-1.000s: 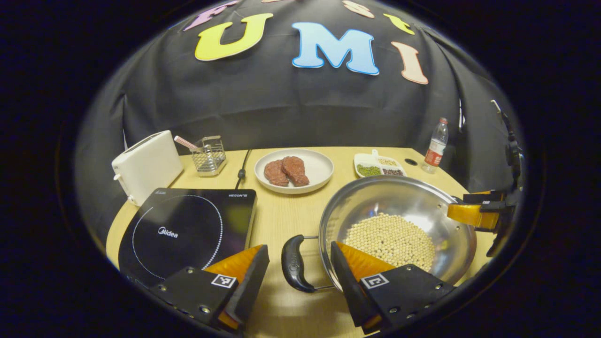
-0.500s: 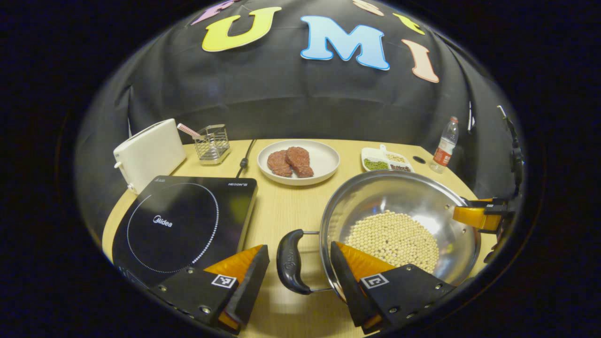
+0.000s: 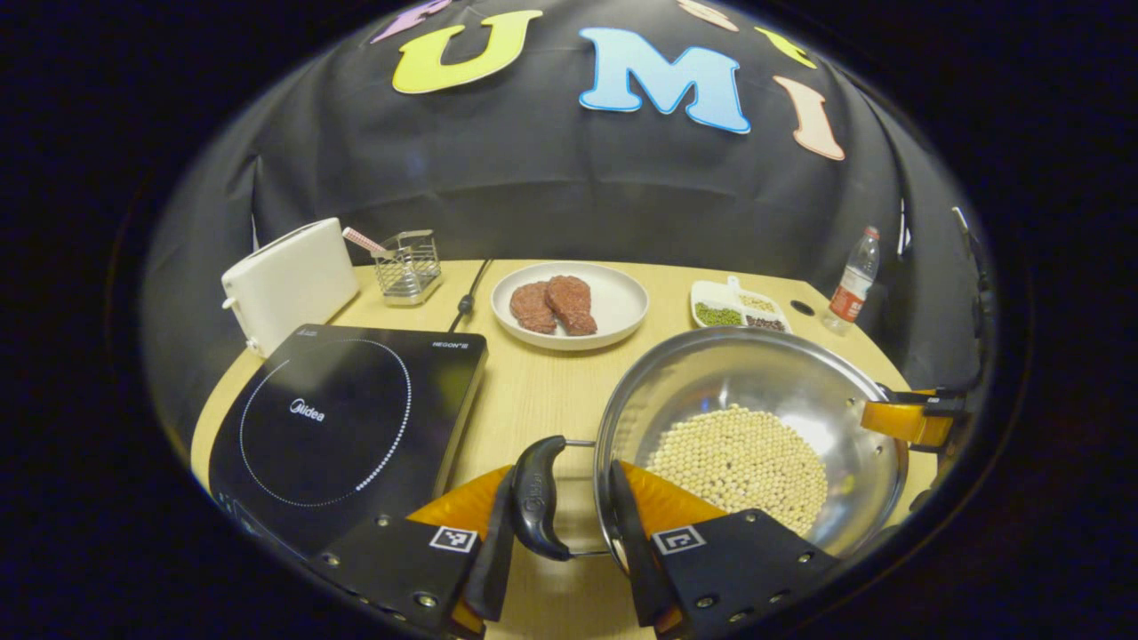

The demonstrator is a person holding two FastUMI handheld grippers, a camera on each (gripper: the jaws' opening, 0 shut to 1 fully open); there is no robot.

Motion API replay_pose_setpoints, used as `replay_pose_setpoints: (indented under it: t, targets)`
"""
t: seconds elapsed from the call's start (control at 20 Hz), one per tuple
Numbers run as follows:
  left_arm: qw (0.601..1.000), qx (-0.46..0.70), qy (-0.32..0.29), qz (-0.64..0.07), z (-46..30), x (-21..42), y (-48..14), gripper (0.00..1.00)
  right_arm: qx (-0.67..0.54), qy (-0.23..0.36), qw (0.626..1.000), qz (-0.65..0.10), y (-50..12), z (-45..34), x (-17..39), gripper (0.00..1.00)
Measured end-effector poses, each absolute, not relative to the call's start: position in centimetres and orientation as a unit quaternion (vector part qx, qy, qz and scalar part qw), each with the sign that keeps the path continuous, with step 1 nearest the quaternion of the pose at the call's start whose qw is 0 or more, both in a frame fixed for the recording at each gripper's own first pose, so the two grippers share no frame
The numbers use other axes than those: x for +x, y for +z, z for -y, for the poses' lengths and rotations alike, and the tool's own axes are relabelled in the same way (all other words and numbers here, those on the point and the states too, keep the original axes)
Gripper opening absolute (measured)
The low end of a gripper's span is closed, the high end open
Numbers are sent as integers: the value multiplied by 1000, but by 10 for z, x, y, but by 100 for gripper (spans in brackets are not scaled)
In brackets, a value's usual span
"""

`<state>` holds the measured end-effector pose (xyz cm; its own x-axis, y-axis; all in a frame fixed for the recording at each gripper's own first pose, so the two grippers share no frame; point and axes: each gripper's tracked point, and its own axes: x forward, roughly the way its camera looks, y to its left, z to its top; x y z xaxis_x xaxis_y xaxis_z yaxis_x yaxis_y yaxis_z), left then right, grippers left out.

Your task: First push the handle of the pot to place it horizontally, then grasp the pot with both hands and set it on the induction cooktop.

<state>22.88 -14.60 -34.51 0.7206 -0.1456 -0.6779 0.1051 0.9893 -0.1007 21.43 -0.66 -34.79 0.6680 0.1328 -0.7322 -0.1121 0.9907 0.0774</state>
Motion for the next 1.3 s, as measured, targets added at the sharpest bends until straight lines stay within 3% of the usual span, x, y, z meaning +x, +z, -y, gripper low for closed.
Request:
replay_pose_setpoints:
  t: [0.15, 0.25, 0.5, 0.75, 0.8, 0.9, 0.95, 1.05, 1.3]
  targets:
    - [927, -31, -66, -367, 142, 228, -338, 53, 16, 67, 914, -401, -340, 4, 212, 53]
    - [930, -33, -70, -360, 137, 228, -328, 58, 11, 66, 917, -394, -328, 0, 209, 49]
    - [931, -32, -85, -354, 115, 229, -302, 59, 16, 51, 920, -387, -301, -19, 200, 53]
    - [933, -22, -103, -343, 85, 238, -281, 53, 28, 36, 925, -378, -281, -47, 188, 49]
    - [934, -21, -105, -341, 78, 239, -278, 56, 29, 34, 925, -377, -278, -54, 188, 49]
    - [934, -22, -108, -339, 66, 240, -273, 56, 30, 31, 927, -372, -271, -65, 187, 53]
    - [934, -24, -109, -338, 60, 241, -272, 56, 30, 30, 928, -369, -268, -71, 187, 49]
    - [935, -26, -110, -335, 48, 245, -268, 56, 32, 28, 930, -366, -264, -82, 187, 53]
    - [934, -28, -117, -336, 20, 253, -266, 56, 37, 22, 931, -364, -254, -109, 185, 49]
